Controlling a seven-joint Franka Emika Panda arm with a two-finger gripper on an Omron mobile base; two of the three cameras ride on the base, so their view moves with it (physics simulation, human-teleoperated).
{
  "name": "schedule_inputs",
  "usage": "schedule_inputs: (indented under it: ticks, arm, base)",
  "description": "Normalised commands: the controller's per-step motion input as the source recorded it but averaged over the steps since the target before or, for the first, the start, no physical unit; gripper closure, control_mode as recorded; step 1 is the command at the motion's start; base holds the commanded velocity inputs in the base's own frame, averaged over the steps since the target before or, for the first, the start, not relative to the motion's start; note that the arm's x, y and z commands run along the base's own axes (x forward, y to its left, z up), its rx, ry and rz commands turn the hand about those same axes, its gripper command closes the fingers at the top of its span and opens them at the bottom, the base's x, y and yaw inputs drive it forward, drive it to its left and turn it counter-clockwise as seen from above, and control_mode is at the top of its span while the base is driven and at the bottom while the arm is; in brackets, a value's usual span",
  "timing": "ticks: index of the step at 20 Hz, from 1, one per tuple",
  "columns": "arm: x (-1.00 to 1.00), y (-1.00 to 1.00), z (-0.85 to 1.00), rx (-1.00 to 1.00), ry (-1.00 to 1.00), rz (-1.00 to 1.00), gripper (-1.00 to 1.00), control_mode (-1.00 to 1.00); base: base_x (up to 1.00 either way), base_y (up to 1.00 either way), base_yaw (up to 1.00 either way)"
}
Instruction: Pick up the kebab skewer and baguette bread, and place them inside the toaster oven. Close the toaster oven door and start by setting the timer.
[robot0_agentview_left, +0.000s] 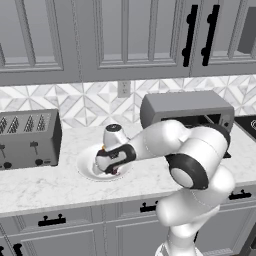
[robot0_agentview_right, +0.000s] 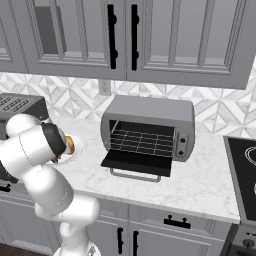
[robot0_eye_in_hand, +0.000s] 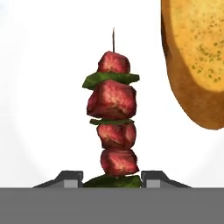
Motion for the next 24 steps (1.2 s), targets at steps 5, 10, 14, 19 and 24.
schedule_inputs:
  ticks: [5, 10, 14, 19, 24]
  arm:
    - [-0.35, -0.11, 0.03, 0.00, 0.00, 0.00, 1.00, -1.00]
    - [-0.33, -0.31, 0.85, 0.00, -0.08, 0.00, 1.00, -1.00]
    - [-0.42, -0.43, 1.00, 0.00, -0.12, 0.00, 1.00, -1.00]
    - [-0.25, -0.91, 0.79, 0.00, -0.07, -0.01, 1.00, -1.00]
    - [-0.05, -0.96, 0.33, 0.00, -0.03, -0.10, 1.00, -1.00]
  base:
    - [0.00, 0.00, 0.00]
    - [0.00, 0.00, 0.00]
    - [0.00, 0.00, 0.00]
    - [0.00, 0.00, 0.00]
    - [0.00, 0.00, 0.00]
